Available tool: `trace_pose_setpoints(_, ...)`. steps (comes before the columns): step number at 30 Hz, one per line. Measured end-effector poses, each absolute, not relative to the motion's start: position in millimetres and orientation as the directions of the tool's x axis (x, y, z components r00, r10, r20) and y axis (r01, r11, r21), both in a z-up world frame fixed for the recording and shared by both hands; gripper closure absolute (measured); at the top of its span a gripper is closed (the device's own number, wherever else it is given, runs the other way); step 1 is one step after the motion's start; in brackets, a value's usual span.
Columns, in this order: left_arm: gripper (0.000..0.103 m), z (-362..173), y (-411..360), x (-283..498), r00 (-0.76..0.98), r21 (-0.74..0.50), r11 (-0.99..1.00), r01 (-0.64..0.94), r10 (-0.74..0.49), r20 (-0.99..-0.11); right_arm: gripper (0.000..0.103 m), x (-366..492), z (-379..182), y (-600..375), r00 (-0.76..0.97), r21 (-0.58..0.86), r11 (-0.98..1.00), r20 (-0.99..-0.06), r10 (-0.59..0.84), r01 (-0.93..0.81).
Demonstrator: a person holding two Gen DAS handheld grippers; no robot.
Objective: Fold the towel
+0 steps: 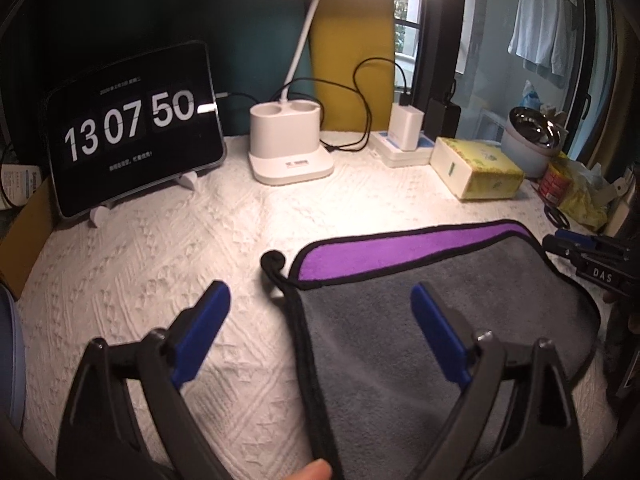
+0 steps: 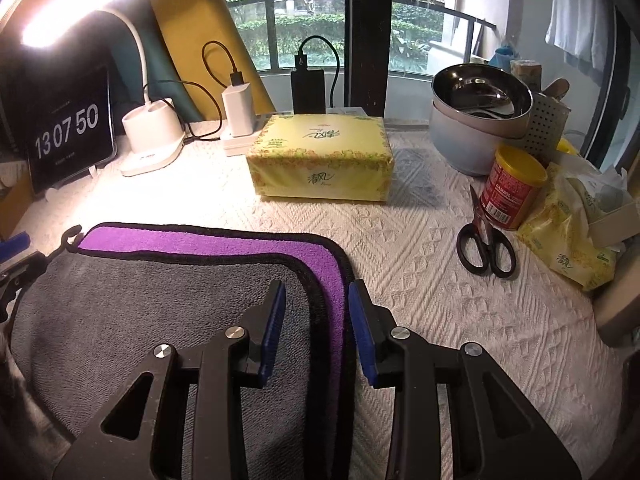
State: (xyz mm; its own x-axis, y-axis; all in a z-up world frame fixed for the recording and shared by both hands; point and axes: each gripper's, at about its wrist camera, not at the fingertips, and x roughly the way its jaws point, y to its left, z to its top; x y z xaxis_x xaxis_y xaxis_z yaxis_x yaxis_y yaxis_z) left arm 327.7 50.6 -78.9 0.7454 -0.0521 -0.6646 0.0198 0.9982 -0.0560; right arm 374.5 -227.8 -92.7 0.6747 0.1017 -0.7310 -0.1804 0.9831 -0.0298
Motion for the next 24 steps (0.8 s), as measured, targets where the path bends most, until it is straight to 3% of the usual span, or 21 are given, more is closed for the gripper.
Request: trace_pose_setpoints(24, 0.01, -38.3, 40.2, 244.1, 0.811, -0.102, 0.992, 0.078, -0.123, -0.572, 0.068, 292.6, -48.6, -215.4, 0.745, -0.047, 0.98, -0.656, 0.116, -0.194)
